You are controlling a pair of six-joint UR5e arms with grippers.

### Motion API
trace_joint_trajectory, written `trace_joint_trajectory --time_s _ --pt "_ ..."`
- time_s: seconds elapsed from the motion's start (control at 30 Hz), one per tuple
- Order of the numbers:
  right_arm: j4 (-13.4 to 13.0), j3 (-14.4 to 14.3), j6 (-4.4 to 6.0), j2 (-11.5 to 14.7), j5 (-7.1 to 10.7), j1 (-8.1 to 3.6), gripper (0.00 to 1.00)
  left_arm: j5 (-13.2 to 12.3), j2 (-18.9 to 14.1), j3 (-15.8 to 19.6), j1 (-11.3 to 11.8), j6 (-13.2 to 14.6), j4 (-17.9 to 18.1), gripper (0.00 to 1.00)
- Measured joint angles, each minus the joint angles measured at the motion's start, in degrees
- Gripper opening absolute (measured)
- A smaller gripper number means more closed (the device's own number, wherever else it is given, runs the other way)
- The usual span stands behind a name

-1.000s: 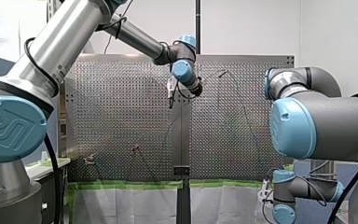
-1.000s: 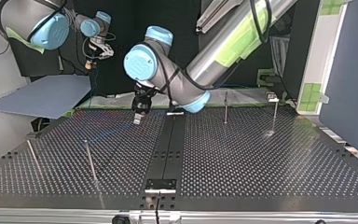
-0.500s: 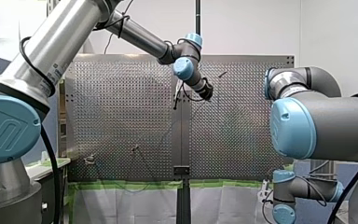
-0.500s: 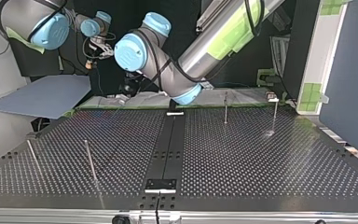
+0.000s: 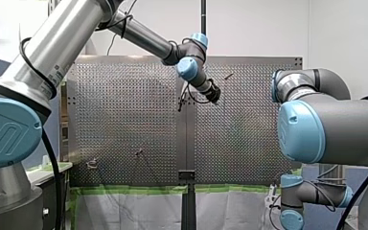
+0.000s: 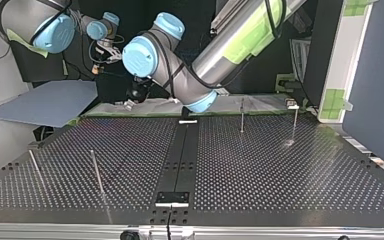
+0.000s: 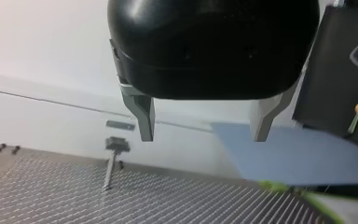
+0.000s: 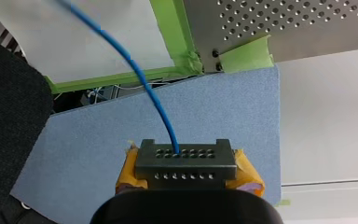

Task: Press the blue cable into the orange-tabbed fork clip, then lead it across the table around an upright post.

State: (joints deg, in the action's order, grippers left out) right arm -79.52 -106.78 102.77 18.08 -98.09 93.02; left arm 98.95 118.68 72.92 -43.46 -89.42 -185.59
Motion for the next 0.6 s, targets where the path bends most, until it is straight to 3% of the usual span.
trace_joint_trajectory --time_s 0.4,0.6 --pt "0.2 0.2 -1.08 0.0 0.22 0.32 0.0 6.8 -5.1 -1.5 0.4 0.2 5.8 1.0" --pt "0.3 0.2 -1.33 0.0 0.27 0.48 0.0 10.1 -5.4 -4.9 0.5 0.2 4.7 1.0"
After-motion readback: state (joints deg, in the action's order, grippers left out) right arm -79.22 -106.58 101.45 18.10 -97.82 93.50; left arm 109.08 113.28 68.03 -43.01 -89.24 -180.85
